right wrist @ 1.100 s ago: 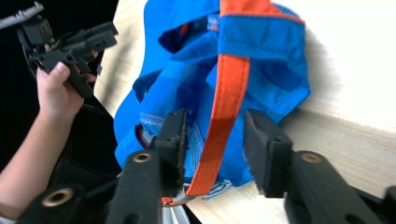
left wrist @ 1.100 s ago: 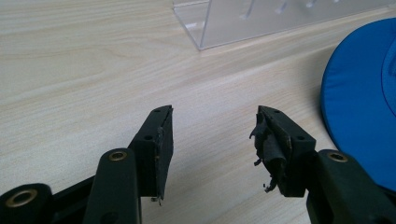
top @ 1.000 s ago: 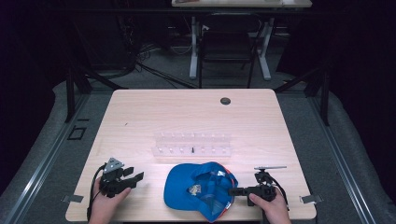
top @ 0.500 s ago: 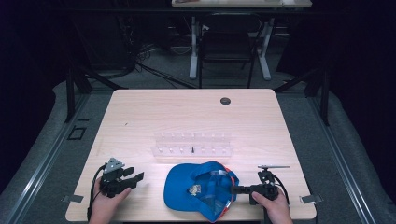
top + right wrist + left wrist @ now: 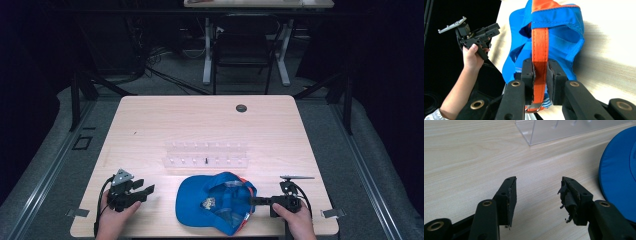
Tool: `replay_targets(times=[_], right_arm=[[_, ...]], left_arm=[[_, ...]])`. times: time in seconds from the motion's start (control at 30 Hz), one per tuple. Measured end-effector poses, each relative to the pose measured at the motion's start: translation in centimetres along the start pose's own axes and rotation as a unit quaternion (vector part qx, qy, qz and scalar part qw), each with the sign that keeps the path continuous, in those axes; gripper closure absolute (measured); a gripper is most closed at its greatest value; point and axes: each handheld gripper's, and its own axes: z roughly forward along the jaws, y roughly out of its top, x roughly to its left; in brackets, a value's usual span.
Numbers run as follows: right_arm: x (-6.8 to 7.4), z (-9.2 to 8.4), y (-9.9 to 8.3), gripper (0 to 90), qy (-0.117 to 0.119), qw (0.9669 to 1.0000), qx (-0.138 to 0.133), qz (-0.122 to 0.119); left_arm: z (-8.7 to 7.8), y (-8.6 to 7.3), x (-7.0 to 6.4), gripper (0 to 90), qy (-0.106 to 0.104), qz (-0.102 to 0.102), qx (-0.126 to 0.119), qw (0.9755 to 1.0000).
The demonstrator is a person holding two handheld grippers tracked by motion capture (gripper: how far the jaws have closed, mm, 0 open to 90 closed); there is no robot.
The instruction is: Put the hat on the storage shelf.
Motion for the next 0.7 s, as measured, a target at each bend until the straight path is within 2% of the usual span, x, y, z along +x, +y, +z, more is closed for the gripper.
replay_targets(times=[0.13,0.2,0.27,0.33,0.43,0.63,0.7], right_arm=[[0.3,-0.4,0.2,77.6,-0.003,1.0,-0.005,0.008],[0.7,-0.7,0.5,77.6,-0.018,0.9998,-0.009,0.007],[0.8,-0.8,0.5,77.6,-0.02,0.9997,-0.012,0.011],[1.1,-0.8,0.8,77.7,-0.034,0.9993,-0.01,0.012],[1.4,-0.8,1.2,77.8,-0.046,0.9989,0.006,0.002],[2.0,-1.1,2.0,77.9,-0.066,0.9976,0.02,-0.004],[2.2,-1.2,2.2,78.0,-0.071,0.9971,0.026,0.003]], left_arm=[[0.0,0.0,0.0,47.5,0.001,0.0,-0.001,1.0],[-0.1,0.0,0.1,47.5,0.001,0.002,0.003,1.0],[-0.1,0.0,0.0,47.5,0.001,0.0,0.001,1.0],[-0.1,0.0,0.1,47.5,0.001,0.003,0.002,1.0],[0.1,-0.1,0.1,47.5,-0.001,0.001,-0.001,1.0],[0.3,0.0,0.2,47.6,-0.002,0.003,0.0,1.0],[0.3,0.0,0.2,47.6,-0.002,0.004,0.001,1.0]])
